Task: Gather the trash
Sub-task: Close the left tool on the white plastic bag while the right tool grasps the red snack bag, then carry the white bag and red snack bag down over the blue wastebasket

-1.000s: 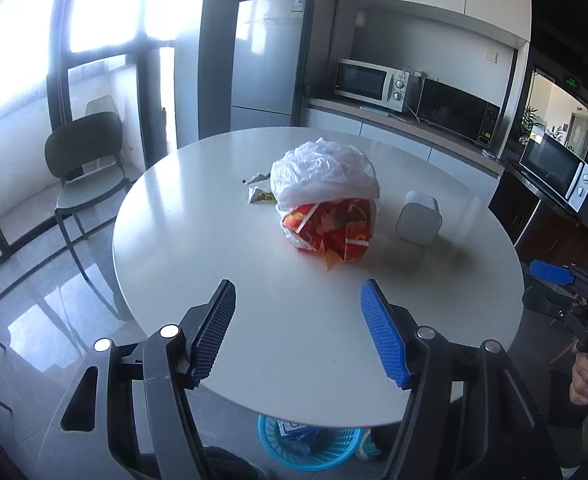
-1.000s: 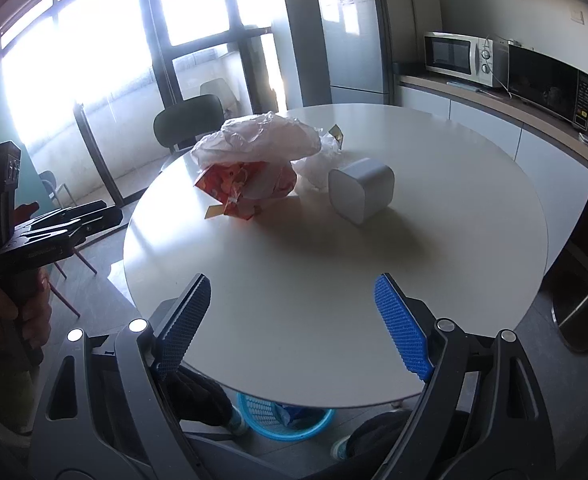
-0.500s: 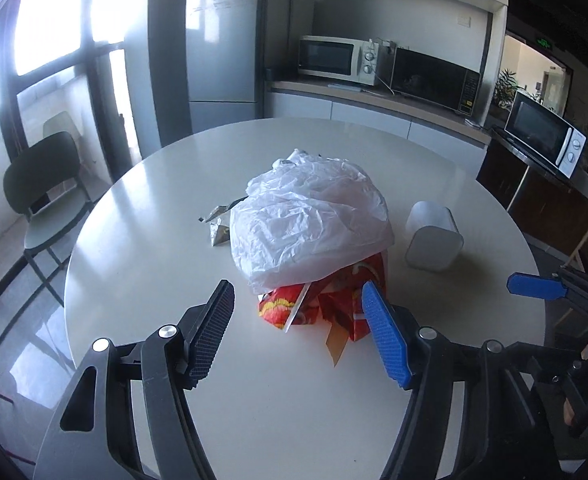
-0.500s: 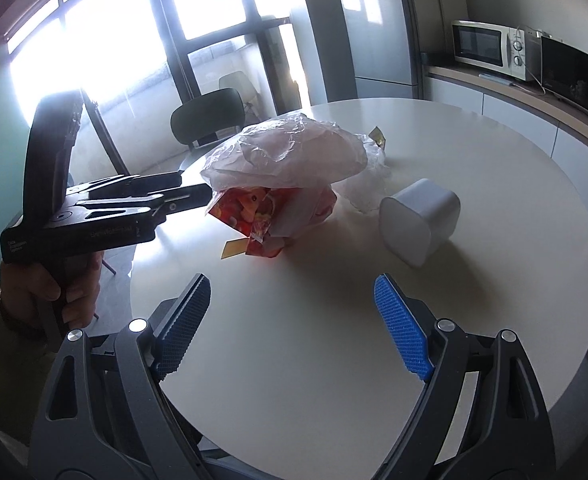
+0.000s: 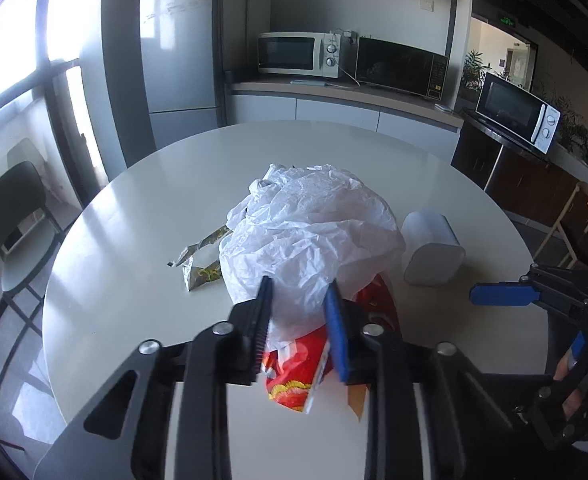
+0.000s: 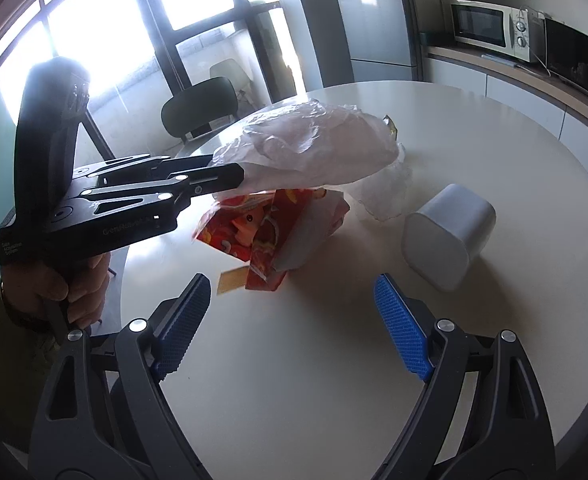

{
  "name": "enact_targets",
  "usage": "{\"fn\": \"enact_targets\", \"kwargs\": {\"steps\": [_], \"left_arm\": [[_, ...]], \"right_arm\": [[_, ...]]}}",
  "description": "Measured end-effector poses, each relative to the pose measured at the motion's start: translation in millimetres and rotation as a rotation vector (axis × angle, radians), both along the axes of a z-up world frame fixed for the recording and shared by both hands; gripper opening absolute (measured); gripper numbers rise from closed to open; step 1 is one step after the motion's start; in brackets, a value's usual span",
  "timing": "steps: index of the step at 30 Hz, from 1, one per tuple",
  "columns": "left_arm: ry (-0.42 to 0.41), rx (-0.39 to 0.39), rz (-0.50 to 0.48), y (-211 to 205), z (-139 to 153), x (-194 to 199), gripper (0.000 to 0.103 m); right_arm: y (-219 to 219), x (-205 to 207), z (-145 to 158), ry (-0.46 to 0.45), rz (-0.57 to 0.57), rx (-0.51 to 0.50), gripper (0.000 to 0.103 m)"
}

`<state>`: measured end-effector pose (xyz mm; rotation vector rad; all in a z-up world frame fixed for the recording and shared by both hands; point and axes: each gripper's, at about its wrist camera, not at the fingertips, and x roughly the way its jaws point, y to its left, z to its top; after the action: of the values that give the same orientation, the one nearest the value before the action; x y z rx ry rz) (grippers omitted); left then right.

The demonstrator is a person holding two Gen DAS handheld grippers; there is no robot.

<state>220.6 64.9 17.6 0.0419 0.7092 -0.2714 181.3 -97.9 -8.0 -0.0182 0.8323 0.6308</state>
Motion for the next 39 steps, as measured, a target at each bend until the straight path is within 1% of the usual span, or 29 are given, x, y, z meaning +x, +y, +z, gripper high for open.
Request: {"fn": "enact_targets", "kwargs": {"steps": [1,2,4,7,10,15,16,18,19,21,22,25,27,30,35,39], "left_arm": [[0.002,-0.022,0.003,3.0,0.3,1.3,0.007],[0.004,-0.045,0.003,6.0,1.1,2.0,0.004],[-0.008,-0.092,0.006,11.7,4.2,0.5,0.002],[-0.045,-0.129,0.034,21.2,11.0,-7.4,0.001],[-0.071,-0.163,0.061,32.4,17.1,-13.5,0.001],[-0.108,-0.211,0.101,47.1,27.4,-22.5,0.001],[-0.120,-0.219,0.110,49.0,30.5,-24.3,0.001],[-0.140,-0.239,0.125,54.7,37.1,-29.2,0.001],[-0.149,-0.247,0.131,56.5,40.4,-32.0,0.001],[-0.165,-0.260,0.138,58.7,46.6,-39.3,0.001],[-0.171,-0.266,0.142,59.3,48.9,-43.2,0.001],[-0.187,-0.288,0.165,60.3,54.4,-56.4,0.001],[-0.186,-0.297,0.190,59.9,56.8,-67.0,0.001],[-0.165,-0.296,0.241,57.3,59.9,-81.7,0.001],[-0.196,-0.289,0.262,47.6,66.4,-110.4,0.001],[-0.189,-0.276,0.294,41.1,62.9,-129.6,0.001]], "right_arm": [[3.4,2.6,-0.6,0.004,-0.001,-0.001,0.080],[6.5,4.8,-1.6,0.008,-0.001,-0.002,0.080],[12.2,8.3,-3.8,0.012,-0.004,-0.006,0.079],[18.1,13.8,-6.1,0.018,-0.011,-0.014,0.078],[23.4,16.6,-9.7,0.026,-0.016,-0.024,0.074],[28.5,25.2,-21.2,0.079,-0.020,-0.016,0.061],[28.1,27.3,-23.9,0.089,-0.019,-0.017,0.055],[29.5,28.8,-27.7,0.102,-0.022,-0.019,0.046],[30.2,29.5,-29.4,0.108,-0.022,-0.020,0.036],[31.5,27.3,-31.2,0.109,-0.016,-0.028,0.024],[32.5,25.9,-31.6,0.106,-0.013,-0.029,0.013],[30.3,20.5,-28.0,0.085,-0.008,-0.017,0.006],[28.5,17.3,-22.5,0.050,-0.014,-0.019,0.004],[18.2,11.4,-12.4,0.031,-0.020,0.009,0.003],[-1.4,-8.4,5.0,-0.030,-0.025,0.016,0.003],[-14.8,-31.2,19.0,-0.076,-0.023,0.013,0.003]]}}
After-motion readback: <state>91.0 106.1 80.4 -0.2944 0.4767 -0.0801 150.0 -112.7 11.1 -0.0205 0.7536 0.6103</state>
